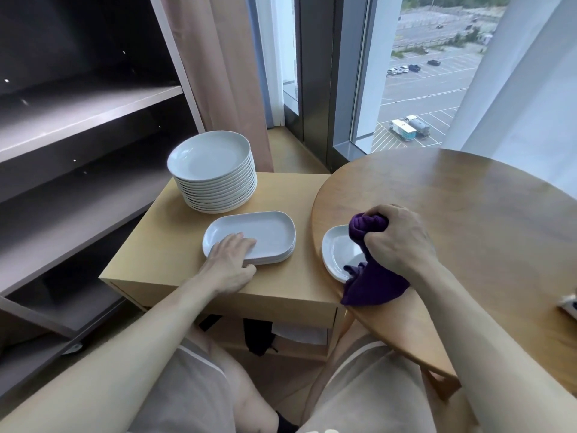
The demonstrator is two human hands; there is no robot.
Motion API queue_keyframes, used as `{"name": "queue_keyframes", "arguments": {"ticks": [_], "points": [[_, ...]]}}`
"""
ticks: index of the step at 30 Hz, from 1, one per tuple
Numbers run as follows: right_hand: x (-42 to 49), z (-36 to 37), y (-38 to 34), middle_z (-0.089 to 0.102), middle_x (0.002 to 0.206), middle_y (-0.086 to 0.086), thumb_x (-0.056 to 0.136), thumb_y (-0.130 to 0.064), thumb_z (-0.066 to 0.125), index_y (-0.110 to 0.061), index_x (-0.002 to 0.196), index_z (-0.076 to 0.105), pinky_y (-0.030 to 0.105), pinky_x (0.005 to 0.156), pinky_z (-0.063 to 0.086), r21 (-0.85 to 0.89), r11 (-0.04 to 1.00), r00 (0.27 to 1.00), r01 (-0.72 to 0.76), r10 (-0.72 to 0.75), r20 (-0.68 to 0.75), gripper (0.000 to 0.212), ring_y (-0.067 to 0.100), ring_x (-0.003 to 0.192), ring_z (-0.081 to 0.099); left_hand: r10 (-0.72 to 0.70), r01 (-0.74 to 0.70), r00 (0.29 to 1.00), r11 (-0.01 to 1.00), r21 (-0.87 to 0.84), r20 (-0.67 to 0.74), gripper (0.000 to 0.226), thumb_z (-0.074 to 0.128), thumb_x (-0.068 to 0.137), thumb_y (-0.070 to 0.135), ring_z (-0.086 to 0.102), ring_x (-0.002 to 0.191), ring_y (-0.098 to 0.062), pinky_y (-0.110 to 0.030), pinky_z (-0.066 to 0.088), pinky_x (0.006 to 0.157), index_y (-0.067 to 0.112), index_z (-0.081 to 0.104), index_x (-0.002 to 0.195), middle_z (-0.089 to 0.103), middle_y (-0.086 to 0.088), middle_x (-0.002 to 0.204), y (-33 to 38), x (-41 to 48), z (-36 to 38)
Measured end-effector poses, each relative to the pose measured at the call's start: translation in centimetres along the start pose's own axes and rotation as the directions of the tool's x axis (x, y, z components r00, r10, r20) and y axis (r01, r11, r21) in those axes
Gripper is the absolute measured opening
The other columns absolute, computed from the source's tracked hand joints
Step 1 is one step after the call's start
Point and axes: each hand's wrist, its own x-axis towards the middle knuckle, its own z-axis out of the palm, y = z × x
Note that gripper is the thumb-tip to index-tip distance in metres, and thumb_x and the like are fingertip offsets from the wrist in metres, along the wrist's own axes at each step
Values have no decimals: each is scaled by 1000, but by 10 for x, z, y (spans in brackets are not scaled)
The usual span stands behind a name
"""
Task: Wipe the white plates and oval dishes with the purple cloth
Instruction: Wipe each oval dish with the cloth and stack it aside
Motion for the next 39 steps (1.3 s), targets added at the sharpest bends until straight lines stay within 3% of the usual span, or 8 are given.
{"name": "queue_keyframes", "arguments": {"ticks": [5,10,14,18,26,31,34,39], "points": [[12,-20,12,58,102,1,71,-18,56,-28,102,68,41,92,42,-179,958,974,-225,213,-81,34,29,96,49,127,-192,969,925,-327,-212,60,61,95,25,21,150,-16,-29,17,122,23,39,152,35,4,158,58,-9,12],[12,-17,25,41,136,5,81,-25,62,-27,143,48,47,109,32,-203,950,972,-235,230,-50,64,34,127,45,247,-241,968,878,-415,-38,113,79,74,65,7,151,2,-24,9,120,37,12,161,16,20,164,109,-7,28],[12,-11,32,46,139,1,87,-47,55,-33,135,53,50,105,33,-387,902,970,-193,236,67,50,31,127,42,254,-206,965,887,-412,64,145,84,54,75,-9,154,0,-35,5,127,40,-7,161,-4,21,169,122,7,39],[10,3,32,47,141,1,89,-51,49,-30,127,55,51,103,35,-507,855,973,-109,196,123,44,33,125,41,250,-188,965,870,-456,80,143,89,54,69,-13,153,3,-32,3,126,45,-5,160,-6,20,169,121,17,49],[13,27,18,53,136,-4,85,-30,58,-30,130,57,43,102,35,-443,895,989,47,19,144,45,27,125,45,207,-116,974,795,-595,87,137,88,39,74,-6,151,5,-25,6,115,70,5,147,-9,12,170,115,23,60],[7,40,3,62,128,-11,79,-26,64,-36,130,61,35,92,34,-288,932,960,221,-156,232,52,19,123,50,269,-167,959,792,-588,90,137,92,42,66,-24,137,22,-28,8,122,72,4,146,-9,38,162,110,27,66],[4,39,-5,67,121,-10,74,-23,65,-37,123,66,33,92,34,-242,932,932,270,-190,308,51,18,122,51,262,-154,961,784,-601,95,140,94,41,63,-21,145,11,-30,10,121,72,2,146,-10,15,170,108,27,67],[4,25,-11,66,114,-15,73,-13,61,-44,118,69,31,86,37,-246,930,870,275,-132,475,55,16,112,53,261,-156,961,785,-599,91,138,91,42,65,-19,149,8,-32,10,124,68,3,149,-8,14,171,111,23,63]]}}
